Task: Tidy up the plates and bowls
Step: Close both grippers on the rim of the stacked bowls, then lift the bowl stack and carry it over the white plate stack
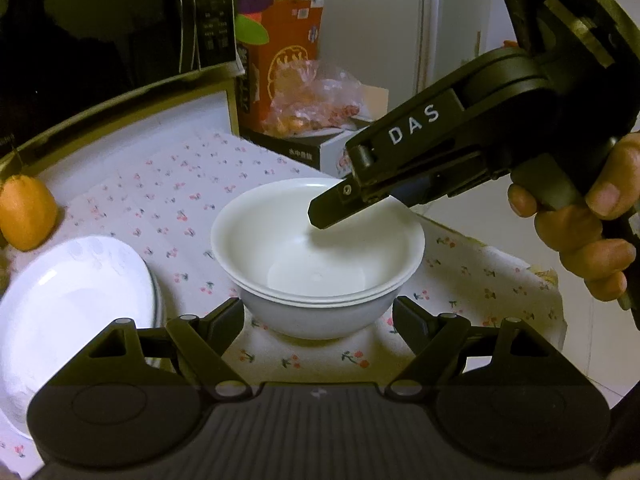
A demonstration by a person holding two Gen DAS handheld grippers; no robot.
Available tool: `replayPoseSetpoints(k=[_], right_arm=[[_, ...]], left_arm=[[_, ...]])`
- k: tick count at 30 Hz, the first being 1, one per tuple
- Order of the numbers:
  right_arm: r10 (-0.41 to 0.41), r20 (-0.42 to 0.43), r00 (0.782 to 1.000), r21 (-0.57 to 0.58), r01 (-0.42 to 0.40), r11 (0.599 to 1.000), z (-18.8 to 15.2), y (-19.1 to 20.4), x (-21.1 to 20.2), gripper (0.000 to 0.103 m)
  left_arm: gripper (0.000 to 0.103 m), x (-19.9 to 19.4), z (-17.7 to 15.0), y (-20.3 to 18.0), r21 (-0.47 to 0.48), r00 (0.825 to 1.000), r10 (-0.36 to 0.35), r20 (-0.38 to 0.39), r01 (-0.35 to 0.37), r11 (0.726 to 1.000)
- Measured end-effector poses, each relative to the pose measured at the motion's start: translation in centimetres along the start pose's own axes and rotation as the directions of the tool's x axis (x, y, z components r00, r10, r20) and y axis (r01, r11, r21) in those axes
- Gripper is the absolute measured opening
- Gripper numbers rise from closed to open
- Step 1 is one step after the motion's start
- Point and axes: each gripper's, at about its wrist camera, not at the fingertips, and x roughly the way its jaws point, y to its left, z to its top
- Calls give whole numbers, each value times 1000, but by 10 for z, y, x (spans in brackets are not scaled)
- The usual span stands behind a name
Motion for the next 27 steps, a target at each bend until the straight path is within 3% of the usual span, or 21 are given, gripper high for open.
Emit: replayPoseSetpoints(k=[14,27], right_arm=[[108,54,993,17,-109,994,17,33,-9,42],[185,48,981,28,-187,982,25,79,17,42]], left_arm=[[79,-35,9,25,-38,999,37,40,-35,999],[79,-54,8,67,-87,995,95,43,-91,992]])
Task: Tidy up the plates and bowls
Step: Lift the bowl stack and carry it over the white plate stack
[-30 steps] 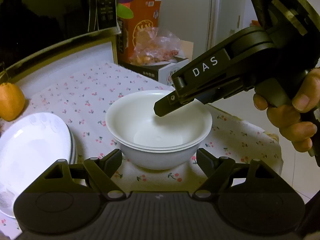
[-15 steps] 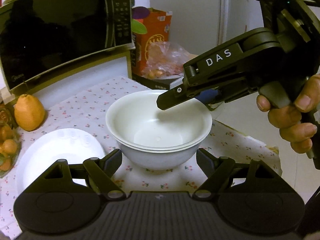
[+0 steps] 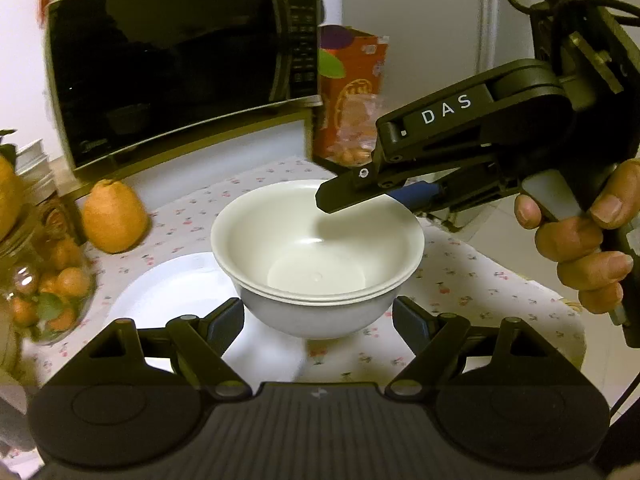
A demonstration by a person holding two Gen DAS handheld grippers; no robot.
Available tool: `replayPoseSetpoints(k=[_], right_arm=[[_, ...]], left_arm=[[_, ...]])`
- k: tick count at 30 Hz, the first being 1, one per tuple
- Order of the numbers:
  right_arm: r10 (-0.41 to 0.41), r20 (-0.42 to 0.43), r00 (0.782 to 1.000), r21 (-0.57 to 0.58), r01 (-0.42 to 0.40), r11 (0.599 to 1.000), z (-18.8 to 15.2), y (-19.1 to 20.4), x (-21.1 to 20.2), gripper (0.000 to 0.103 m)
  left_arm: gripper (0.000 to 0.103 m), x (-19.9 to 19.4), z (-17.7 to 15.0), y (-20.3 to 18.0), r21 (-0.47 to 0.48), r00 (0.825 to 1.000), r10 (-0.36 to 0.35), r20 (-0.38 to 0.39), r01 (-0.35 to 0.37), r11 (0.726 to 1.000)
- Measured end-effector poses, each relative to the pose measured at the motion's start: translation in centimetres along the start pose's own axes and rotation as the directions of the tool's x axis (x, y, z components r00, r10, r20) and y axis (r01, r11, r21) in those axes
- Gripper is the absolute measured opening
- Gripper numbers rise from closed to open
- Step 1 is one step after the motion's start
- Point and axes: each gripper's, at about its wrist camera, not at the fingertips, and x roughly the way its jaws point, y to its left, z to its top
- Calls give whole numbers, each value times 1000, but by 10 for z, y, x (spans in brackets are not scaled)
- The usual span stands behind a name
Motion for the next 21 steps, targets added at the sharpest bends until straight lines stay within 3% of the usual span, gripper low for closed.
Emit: replayPoseSetpoints(k=[21], right_arm=[[54,-36,998,44,-52,998,-6,34,70,42]], left_arm=[[77,-2,-19,50,-69,994,84,-71,-89,994]])
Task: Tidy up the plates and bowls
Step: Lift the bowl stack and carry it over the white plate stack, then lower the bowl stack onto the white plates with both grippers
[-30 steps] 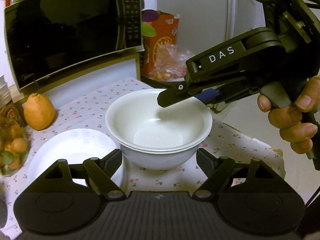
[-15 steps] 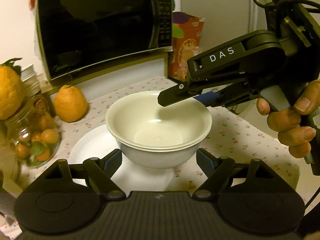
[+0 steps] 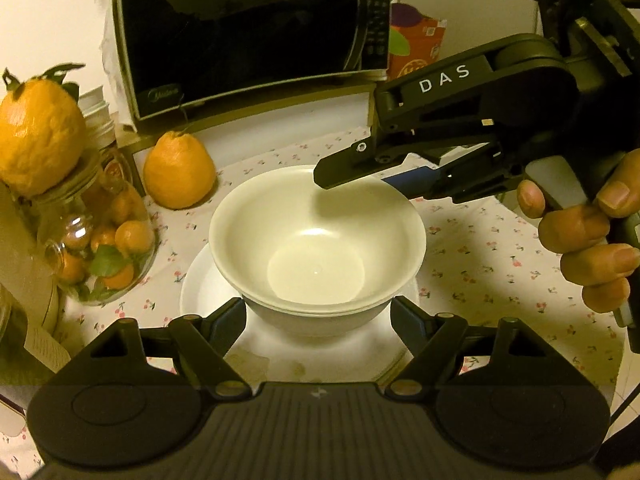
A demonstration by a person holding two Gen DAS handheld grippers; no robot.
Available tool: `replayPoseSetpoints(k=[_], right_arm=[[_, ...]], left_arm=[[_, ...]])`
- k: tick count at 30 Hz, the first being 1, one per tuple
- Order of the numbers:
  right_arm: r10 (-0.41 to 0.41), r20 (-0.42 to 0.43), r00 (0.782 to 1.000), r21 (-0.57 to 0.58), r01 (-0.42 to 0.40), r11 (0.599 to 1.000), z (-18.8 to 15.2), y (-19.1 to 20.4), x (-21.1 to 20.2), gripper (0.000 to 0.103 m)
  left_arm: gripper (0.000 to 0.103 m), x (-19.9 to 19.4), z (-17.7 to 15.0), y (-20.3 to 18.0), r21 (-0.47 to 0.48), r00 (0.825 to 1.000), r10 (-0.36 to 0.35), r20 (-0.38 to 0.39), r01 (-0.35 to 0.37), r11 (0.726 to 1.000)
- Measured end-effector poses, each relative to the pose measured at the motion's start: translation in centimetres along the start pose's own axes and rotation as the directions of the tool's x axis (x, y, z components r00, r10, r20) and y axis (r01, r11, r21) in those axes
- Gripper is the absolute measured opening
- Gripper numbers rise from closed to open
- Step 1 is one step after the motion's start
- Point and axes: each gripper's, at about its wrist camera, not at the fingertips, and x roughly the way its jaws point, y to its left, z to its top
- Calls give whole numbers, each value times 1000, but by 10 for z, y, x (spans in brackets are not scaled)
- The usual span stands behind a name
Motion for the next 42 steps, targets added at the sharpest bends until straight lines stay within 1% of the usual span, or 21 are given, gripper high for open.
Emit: replayPoseSetpoints(k=[10,26,28,29,30,31,32,33,35,38,42], right_arm=[[-8,-8,1000,34,9,999,-3,-5,18,42],[0,4,1000,68,0,998,-4,-10,22,44],[-3,3,1000,72,3,997,-3,-12,22,45],[-6,4,1000,75,6,997,-3,-12,21,45],[-10,5,1000,77,9,997,-3,-13,21,47],[-8,7,1000,81,7,997,-3,-13,20,52],[-9,10,1000,86,8,996,-3,-14,19,62],[-9,11,1000,90,8,996,-3,-15,18,64],[-11,10,1000,94,10,996,-2,-16,15,65],[-22,14,1000,82,21,996,-1,-15,9,69],[-29,12,1000,61,28,998,0,-15,-2,70]], left_arm=[[77,11,-5,9,-32,999,11,-36,-13,999],[76,19,-8,9,-33,999,26,-43,-28,999],[78,19,-8,10,-39,999,16,-43,-18,999],[82,18,-8,10,-43,999,12,-43,-14,999],[85,17,-8,11,-46,999,11,-41,-13,999],[90,16,-8,11,-52,999,12,-37,-14,999],[91,15,-8,12,-60,999,14,-36,-16,998],[92,15,-8,13,-66,999,12,-38,-15,998],[93,15,-8,13,-76,999,12,-50,-16,997],[94,13,-10,11,-72,998,21,-62,-25,997],[97,7,-11,10,-81,998,35,-59,-40,996]])
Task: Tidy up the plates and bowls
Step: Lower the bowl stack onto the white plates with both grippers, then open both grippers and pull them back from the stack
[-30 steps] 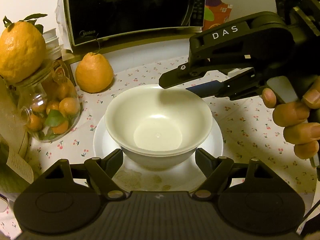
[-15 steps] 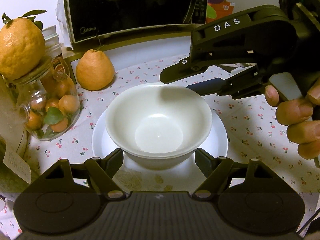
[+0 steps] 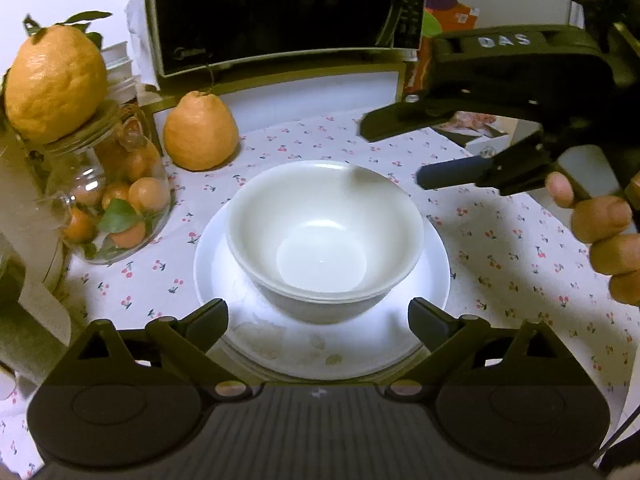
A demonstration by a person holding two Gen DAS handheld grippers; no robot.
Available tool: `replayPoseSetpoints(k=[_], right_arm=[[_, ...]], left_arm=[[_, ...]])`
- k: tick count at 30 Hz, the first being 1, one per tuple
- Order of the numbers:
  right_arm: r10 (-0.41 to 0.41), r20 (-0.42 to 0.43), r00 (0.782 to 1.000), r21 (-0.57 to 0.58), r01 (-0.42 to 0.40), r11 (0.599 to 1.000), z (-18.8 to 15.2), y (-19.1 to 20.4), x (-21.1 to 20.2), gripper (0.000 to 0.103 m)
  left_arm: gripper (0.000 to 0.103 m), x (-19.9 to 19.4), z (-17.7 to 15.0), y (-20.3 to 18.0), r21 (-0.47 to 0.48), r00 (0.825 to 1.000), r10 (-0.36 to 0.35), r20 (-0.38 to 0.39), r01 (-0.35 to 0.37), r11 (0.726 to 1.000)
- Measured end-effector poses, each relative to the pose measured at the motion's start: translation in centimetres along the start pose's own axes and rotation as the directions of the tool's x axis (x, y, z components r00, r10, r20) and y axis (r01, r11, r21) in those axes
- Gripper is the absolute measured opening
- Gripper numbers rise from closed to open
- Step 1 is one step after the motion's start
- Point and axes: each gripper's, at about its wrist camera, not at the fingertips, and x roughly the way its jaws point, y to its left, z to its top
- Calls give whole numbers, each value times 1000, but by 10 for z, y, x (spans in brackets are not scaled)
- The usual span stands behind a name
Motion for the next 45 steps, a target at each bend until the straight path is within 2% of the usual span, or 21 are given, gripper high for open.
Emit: replayPoseSetpoints(k=[9,19,24,30,35,41,45], right_arm=[[-82,-18,996,-68,80,994,-1,-9,-32,71],[-170,-79,982,-168,155,973,-25,-10,-62,71],[-236,-97,967,-220,210,953,-38,-7,-73,76],[-260,-107,959,-220,232,947,-50,-6,-88,80],[-309,-113,944,-258,272,927,-63,-1,-94,80],[-329,-102,939,-269,293,918,-78,6,-104,80],[-349,-81,934,-298,311,902,-87,13,-108,87]], left_arm=[[100,-18,-1,-2,-59,999,33,2,-33,998],[102,-39,-3,-10,-147,995,84,-52,-91,985],[102,-45,-9,-15,-222,992,89,-89,-107,969],[102,-51,-15,-24,-254,983,132,-125,-161,954],[102,-58,-23,-33,-293,974,161,-159,-202,934],[102,-65,-31,-45,-324,966,178,-187,-232,917],[103,-70,-36,-46,-366,960,192,-203,-256,895]])
